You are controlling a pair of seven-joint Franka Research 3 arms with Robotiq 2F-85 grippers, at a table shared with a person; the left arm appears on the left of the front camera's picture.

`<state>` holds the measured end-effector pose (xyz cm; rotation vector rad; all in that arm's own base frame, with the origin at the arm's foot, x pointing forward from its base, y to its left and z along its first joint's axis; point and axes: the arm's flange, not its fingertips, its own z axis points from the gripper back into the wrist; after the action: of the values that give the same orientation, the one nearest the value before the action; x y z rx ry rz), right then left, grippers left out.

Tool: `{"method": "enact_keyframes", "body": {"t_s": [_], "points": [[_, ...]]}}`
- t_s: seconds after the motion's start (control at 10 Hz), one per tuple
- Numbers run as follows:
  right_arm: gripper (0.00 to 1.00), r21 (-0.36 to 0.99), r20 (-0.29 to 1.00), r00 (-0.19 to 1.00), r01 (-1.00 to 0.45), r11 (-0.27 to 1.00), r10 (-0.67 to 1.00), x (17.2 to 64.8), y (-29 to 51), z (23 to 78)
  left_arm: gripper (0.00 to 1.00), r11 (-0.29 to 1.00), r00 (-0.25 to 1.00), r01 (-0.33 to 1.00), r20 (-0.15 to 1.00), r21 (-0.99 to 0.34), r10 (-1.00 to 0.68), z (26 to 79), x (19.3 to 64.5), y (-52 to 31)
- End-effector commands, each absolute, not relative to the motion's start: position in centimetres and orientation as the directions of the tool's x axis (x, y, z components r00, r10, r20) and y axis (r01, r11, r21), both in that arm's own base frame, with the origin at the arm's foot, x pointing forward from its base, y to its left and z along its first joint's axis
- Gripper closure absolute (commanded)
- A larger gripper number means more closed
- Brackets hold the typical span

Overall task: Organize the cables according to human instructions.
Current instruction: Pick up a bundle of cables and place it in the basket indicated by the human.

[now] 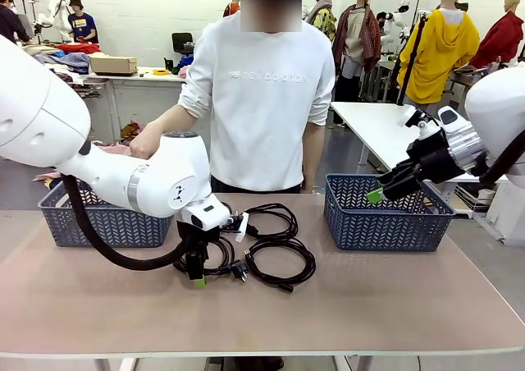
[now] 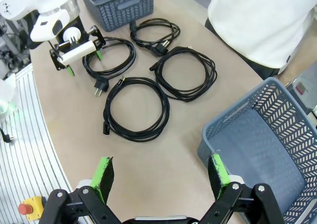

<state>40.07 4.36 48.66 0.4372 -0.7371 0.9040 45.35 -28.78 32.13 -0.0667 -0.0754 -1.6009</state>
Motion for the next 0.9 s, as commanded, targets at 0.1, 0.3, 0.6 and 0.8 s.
{"method": "enact_keyframes", "body": {"t_s": [0.1,0.3,0.6,0.8], "points": [[0.00,0.030,0.751,0.375,-0.842,0.539,0.544,40.44,4.33,48.54,0.00,-0.030,-0.032,0.999,0.075,0.028,-0.997,32.01,45.65,-29.32],[0.00,0.030,0.751,0.375,-0.842,0.539,0.544,40.44,4.33,48.54,0.20,-0.033,-0.035,0.999,0.075,0.034,-0.997,32.00,45.67,-29.49],[0.00,0.030,0.751,0.375,-0.842,0.539,0.544,40.44,4.33,48.54,0.54,-0.035,-0.038,0.999,0.068,0.037,-0.997,32.26,45.84,-29.34],[0.00,0.030,0.751,0.375,-0.842,0.539,0.544,40.44,4.33,48.54,0.74,-0.038,-0.040,0.999,0.066,0.038,-0.997,32.37,45.94,-29.29]]}}
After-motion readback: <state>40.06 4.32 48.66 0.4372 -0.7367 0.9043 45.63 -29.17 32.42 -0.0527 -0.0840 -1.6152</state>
